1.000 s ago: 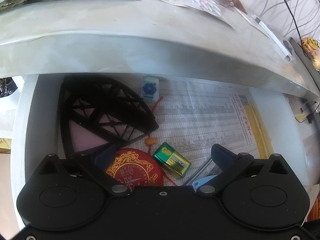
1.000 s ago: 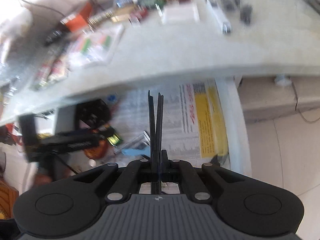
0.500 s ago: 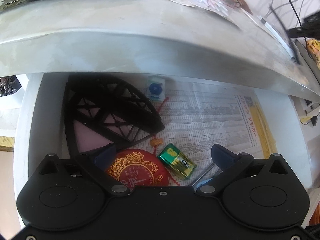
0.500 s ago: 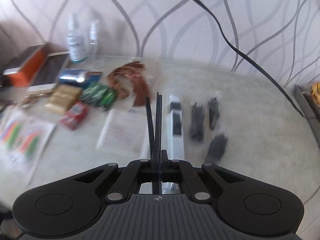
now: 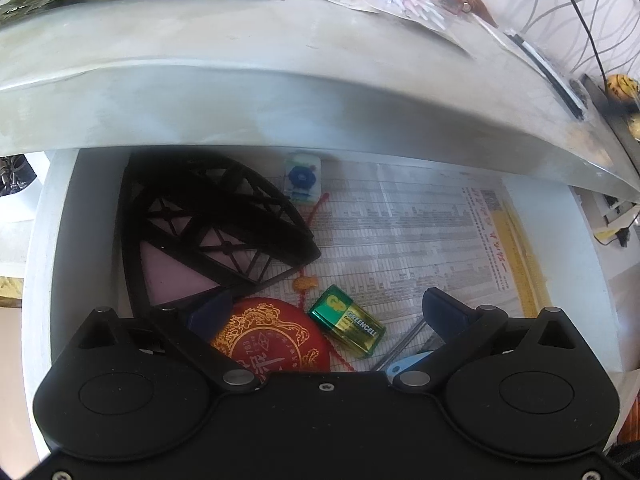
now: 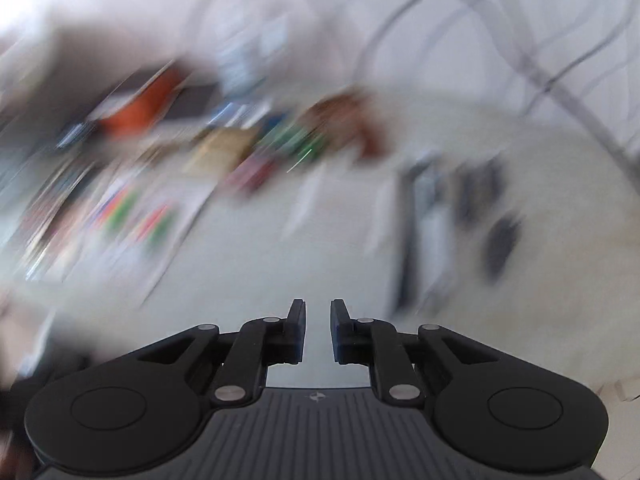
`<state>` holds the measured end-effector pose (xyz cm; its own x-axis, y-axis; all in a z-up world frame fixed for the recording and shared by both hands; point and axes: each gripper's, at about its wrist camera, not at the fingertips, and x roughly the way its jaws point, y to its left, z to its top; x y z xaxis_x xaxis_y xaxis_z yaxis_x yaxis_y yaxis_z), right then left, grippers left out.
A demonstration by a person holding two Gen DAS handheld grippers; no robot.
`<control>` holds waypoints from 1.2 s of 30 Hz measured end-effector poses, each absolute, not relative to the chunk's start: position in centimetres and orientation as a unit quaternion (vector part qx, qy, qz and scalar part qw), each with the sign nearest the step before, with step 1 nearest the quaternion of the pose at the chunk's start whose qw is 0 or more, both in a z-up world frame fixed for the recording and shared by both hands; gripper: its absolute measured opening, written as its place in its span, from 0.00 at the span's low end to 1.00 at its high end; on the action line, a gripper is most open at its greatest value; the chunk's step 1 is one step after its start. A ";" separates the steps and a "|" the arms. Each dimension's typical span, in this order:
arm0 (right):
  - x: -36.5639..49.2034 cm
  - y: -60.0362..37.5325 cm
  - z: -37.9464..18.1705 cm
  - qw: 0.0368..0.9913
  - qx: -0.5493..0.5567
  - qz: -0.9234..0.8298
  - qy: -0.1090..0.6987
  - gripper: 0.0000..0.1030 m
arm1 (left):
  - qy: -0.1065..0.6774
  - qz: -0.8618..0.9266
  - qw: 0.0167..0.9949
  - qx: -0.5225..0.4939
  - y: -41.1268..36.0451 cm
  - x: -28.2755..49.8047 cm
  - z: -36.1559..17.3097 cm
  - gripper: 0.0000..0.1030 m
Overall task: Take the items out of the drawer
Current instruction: 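Lower the right gripper into the drawer and grasp the black comb, then lift the black comb and lower it onto the countertop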
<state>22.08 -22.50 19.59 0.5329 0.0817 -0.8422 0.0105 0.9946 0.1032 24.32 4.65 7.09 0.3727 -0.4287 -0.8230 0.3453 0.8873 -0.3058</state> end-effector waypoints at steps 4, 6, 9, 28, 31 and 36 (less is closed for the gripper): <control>19.9 -22.6 14.4 0.812 0.122 -0.014 0.570 0.21 | 0.508 -0.238 0.827 -0.038 4.5 24.2 7.1 1.00; 18.8 -22.7 11.9 0.776 0.158 -0.030 0.610 0.32 | 0.508 -0.240 0.827 -0.039 4.4 24.2 7.1 1.00; 17.2 -22.8 8.0 0.714 0.210 -0.055 0.665 0.32 | 0.504 -0.239 0.829 -0.043 4.7 24.2 7.2 1.00; 19.2 -20.9 3.5 0.662 0.126 -0.173 0.718 0.55 | 0.497 -0.244 0.831 -0.052 5.1 24.1 7.5 1.00; 19.4 -20.0 3.0 0.663 0.119 -0.181 0.717 0.66 | 0.495 -0.248 0.831 -0.060 5.3 24.0 7.6 1.00; 18.9 -18.9 2.5 0.671 0.105 -0.178 0.712 0.61 | 0.493 -0.255 0.829 -0.067 5.5 24.0 7.7 1.00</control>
